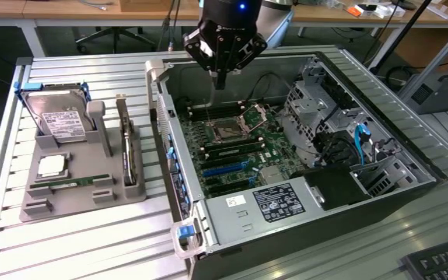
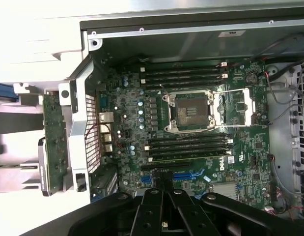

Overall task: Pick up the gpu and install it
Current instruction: 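Reach for the gpu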

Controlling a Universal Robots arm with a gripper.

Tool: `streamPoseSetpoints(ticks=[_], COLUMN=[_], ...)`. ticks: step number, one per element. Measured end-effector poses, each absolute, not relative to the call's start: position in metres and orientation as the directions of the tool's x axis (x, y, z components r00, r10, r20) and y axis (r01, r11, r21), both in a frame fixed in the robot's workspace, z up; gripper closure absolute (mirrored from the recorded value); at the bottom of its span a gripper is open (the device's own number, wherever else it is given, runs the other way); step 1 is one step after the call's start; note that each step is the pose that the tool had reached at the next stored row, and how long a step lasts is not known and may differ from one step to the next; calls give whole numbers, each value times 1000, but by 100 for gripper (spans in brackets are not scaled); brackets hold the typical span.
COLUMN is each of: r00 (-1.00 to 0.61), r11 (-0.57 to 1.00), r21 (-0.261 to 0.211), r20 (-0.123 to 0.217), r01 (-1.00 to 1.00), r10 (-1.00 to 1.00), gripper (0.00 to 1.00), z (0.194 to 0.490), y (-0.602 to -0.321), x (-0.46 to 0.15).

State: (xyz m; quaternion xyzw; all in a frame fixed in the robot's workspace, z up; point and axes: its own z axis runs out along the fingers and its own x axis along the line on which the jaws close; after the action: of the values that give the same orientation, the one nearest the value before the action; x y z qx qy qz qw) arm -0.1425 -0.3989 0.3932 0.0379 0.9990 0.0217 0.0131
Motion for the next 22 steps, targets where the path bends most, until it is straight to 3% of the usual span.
streamPoseSetpoints(ticks=[22], r00=[-997], r11=[996], r21=[44], r20=[-24], r01=[75], r10=[76], gripper=[89], z=[393], y=[-399], x=[-151])
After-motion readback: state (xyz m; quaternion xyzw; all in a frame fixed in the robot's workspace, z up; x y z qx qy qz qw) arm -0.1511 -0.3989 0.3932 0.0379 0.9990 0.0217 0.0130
